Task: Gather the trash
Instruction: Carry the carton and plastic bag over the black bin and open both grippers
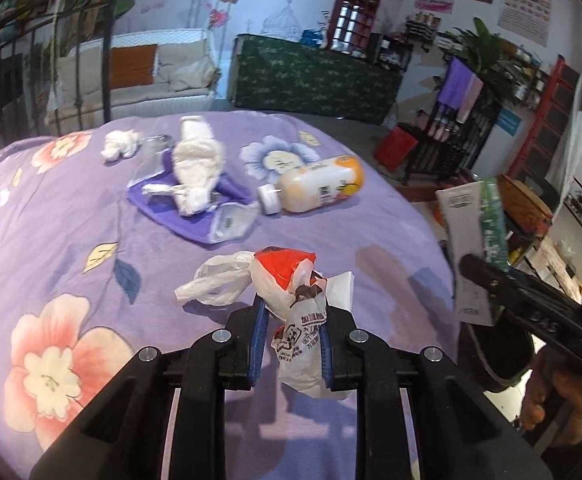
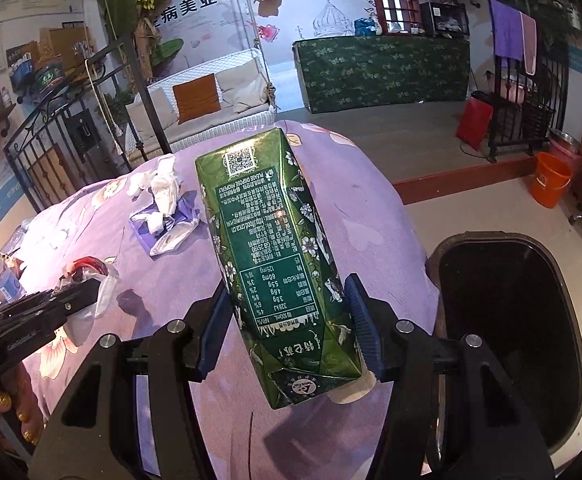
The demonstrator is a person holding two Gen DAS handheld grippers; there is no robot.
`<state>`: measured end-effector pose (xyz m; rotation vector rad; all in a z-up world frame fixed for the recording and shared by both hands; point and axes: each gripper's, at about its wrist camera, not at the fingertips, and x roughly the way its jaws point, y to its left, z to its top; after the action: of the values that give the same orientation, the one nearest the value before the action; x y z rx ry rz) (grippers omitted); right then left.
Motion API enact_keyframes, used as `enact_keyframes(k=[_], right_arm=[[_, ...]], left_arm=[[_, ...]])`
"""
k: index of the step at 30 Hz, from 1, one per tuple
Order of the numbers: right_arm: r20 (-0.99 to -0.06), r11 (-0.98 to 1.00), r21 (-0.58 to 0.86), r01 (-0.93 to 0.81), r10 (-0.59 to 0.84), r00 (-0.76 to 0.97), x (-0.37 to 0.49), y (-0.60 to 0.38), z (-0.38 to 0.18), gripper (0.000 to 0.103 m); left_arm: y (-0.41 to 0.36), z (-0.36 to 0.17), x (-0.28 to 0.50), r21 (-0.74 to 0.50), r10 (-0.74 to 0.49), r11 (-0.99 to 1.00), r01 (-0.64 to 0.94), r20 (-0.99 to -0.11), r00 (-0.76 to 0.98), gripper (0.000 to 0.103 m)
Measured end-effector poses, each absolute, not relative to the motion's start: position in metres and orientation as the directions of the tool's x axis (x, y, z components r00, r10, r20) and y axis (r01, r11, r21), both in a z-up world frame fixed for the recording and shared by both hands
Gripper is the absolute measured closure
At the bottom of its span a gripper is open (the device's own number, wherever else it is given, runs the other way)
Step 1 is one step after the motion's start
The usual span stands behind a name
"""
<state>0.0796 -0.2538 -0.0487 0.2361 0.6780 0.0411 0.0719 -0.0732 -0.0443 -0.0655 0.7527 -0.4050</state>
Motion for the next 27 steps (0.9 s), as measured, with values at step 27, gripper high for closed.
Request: enact_keyframes(k=[27], right_arm=[[-0.835,0.789,0.335,0.516,-0.005,0.550,0.057,-0.423,-0.148,0.047]], left_arm=[[-0.207,-0.031,0.035,-0.115,-0.611,0.713,0.691,-0.586,0.532,0.082]])
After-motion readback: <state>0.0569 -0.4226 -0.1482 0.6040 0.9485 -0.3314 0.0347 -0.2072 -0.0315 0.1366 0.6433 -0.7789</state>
